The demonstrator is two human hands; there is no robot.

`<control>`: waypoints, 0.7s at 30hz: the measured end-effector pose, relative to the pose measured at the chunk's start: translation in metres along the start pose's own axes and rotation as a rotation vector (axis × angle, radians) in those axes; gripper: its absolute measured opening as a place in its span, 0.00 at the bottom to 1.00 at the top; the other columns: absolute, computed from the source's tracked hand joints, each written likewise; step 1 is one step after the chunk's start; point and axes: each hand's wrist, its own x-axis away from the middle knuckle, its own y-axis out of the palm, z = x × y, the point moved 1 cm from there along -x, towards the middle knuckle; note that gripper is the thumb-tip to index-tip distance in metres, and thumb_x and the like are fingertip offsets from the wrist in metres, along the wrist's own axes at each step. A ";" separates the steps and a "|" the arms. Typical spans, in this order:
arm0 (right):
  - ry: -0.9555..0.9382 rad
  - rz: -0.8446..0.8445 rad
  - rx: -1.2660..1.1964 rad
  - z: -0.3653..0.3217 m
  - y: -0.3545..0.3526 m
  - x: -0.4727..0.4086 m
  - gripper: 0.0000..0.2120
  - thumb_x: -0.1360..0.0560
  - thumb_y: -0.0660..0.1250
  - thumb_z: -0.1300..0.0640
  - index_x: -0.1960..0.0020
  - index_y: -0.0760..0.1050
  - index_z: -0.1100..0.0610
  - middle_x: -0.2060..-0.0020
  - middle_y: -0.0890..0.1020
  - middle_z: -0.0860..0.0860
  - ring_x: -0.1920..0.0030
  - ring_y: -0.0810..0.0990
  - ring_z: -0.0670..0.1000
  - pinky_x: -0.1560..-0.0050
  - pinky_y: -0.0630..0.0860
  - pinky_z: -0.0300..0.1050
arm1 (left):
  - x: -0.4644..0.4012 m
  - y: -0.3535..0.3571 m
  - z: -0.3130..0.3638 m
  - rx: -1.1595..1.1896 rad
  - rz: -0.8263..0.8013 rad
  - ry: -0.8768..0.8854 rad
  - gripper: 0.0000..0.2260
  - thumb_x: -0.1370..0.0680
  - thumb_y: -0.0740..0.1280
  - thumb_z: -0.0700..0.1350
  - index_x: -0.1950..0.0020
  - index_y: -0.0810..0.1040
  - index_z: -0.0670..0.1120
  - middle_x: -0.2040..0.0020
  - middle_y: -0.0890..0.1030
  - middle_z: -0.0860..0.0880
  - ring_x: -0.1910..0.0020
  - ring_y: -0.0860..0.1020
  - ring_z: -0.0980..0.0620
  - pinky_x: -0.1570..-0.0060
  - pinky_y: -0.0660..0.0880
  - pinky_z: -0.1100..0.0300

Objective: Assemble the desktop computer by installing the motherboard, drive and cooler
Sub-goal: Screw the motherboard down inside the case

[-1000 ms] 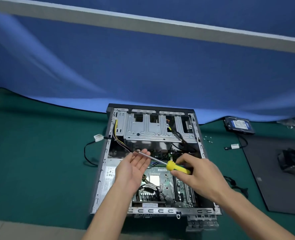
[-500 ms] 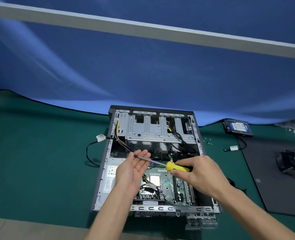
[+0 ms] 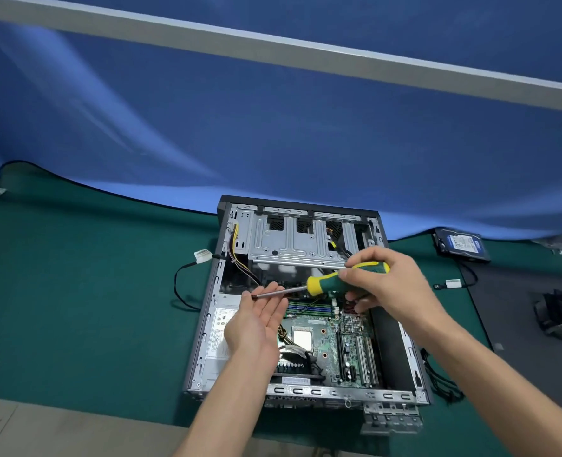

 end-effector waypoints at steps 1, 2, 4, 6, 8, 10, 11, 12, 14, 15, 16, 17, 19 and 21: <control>-0.020 0.015 0.009 0.000 0.003 0.001 0.06 0.31 0.75 0.63 0.58 0.77 0.60 0.70 0.83 0.53 0.71 0.82 0.54 0.73 0.78 0.43 | 0.000 0.001 -0.001 0.007 0.004 -0.016 0.13 0.17 0.55 0.45 0.52 0.74 0.37 0.59 0.82 0.41 0.64 0.82 0.48 0.68 0.77 0.59; -0.032 0.026 0.027 0.001 0.005 0.002 0.07 0.32 0.75 0.62 0.59 0.78 0.60 0.69 0.83 0.54 0.71 0.82 0.55 0.73 0.78 0.44 | 0.000 0.003 -0.001 0.007 0.001 -0.030 0.13 0.17 0.55 0.45 0.52 0.74 0.37 0.58 0.82 0.40 0.64 0.82 0.48 0.68 0.77 0.58; -0.042 0.054 0.057 0.003 0.005 0.002 0.07 0.32 0.76 0.61 0.60 0.78 0.59 0.69 0.84 0.57 0.70 0.83 0.56 0.73 0.78 0.45 | -0.001 0.004 -0.003 -0.012 -0.016 -0.061 0.13 0.17 0.55 0.44 0.52 0.74 0.37 0.57 0.81 0.39 0.63 0.82 0.47 0.66 0.77 0.57; -0.046 0.092 0.051 0.007 0.000 0.001 0.06 0.32 0.76 0.60 0.60 0.79 0.59 0.69 0.83 0.58 0.71 0.82 0.56 0.74 0.77 0.44 | -0.001 0.005 -0.006 -0.040 -0.042 -0.085 0.13 0.17 0.56 0.44 0.52 0.72 0.35 0.56 0.81 0.38 0.63 0.82 0.46 0.66 0.77 0.56; -0.042 0.116 -0.002 0.011 -0.007 -0.001 0.06 0.31 0.75 0.61 0.61 0.79 0.59 0.70 0.83 0.57 0.72 0.82 0.56 0.75 0.76 0.42 | -0.002 0.005 -0.006 -0.060 -0.093 -0.095 0.12 0.17 0.55 0.46 0.48 0.69 0.36 0.56 0.80 0.38 0.65 0.83 0.44 0.68 0.79 0.55; -0.041 0.123 -0.033 0.014 -0.014 -0.005 0.05 0.31 0.75 0.62 0.61 0.79 0.60 0.71 0.82 0.56 0.73 0.81 0.55 0.76 0.75 0.41 | -0.003 0.006 -0.004 -0.066 -0.141 -0.114 0.13 0.17 0.53 0.49 0.42 0.67 0.39 0.57 0.81 0.37 0.65 0.83 0.42 0.71 0.79 0.55; -0.042 0.123 -0.031 0.014 -0.017 -0.008 0.05 0.31 0.75 0.62 0.61 0.79 0.60 0.71 0.82 0.56 0.73 0.81 0.55 0.76 0.75 0.41 | -0.003 0.007 -0.003 -0.076 -0.160 -0.130 0.15 0.17 0.52 0.49 0.42 0.68 0.39 0.59 0.82 0.37 0.64 0.83 0.42 0.72 0.79 0.56; -0.045 0.122 -0.026 0.014 -0.020 -0.011 0.05 0.31 0.74 0.62 0.61 0.79 0.60 0.71 0.83 0.56 0.73 0.81 0.54 0.76 0.75 0.41 | -0.004 0.007 -0.002 -0.096 -0.176 -0.149 0.17 0.17 0.51 0.50 0.43 0.69 0.37 0.60 0.83 0.37 0.63 0.84 0.42 0.72 0.79 0.56; -0.056 0.121 -0.008 0.013 -0.024 -0.018 0.05 0.31 0.75 0.61 0.61 0.79 0.60 0.71 0.83 0.56 0.74 0.80 0.54 0.76 0.75 0.40 | -0.009 0.004 0.000 -0.173 -0.196 -0.166 0.22 0.17 0.50 0.51 0.45 0.72 0.32 0.59 0.83 0.37 0.63 0.84 0.42 0.72 0.79 0.57; -0.061 0.123 0.005 0.012 -0.026 -0.022 0.05 0.31 0.75 0.61 0.62 0.79 0.60 0.71 0.83 0.55 0.74 0.80 0.54 0.77 0.75 0.40 | -0.012 0.002 0.002 -0.223 -0.184 -0.146 0.23 0.17 0.50 0.51 0.46 0.74 0.32 0.59 0.83 0.37 0.64 0.84 0.43 0.72 0.79 0.58; -0.063 0.127 0.015 0.013 -0.029 -0.026 0.05 0.31 0.75 0.61 0.62 0.79 0.60 0.72 0.83 0.55 0.74 0.80 0.54 0.77 0.75 0.40 | -0.017 -0.001 0.004 -0.291 -0.153 -0.095 0.22 0.17 0.51 0.50 0.48 0.75 0.33 0.60 0.83 0.37 0.65 0.83 0.45 0.73 0.78 0.59; -0.062 0.129 0.023 0.015 -0.031 -0.030 0.05 0.31 0.75 0.61 0.62 0.79 0.59 0.72 0.83 0.55 0.75 0.80 0.54 0.77 0.74 0.40 | -0.021 -0.003 0.006 -0.383 -0.114 -0.014 0.20 0.17 0.52 0.49 0.50 0.76 0.34 0.60 0.84 0.38 0.68 0.83 0.46 0.74 0.77 0.60; -0.057 0.118 0.060 0.020 -0.035 -0.037 0.06 0.31 0.75 0.60 0.63 0.79 0.58 0.72 0.82 0.55 0.75 0.79 0.54 0.77 0.73 0.41 | -0.030 -0.009 0.011 -0.606 -0.056 0.187 0.16 0.17 0.55 0.44 0.53 0.77 0.36 0.62 0.84 0.39 0.71 0.80 0.48 0.76 0.76 0.60; -0.041 0.085 0.115 0.026 -0.036 -0.042 0.06 0.31 0.75 0.59 0.64 0.79 0.57 0.74 0.81 0.58 0.76 0.77 0.55 0.77 0.72 0.41 | -0.038 -0.015 0.014 -0.813 -0.041 0.357 0.12 0.19 0.57 0.41 0.55 0.78 0.39 0.62 0.83 0.42 0.71 0.78 0.51 0.75 0.73 0.60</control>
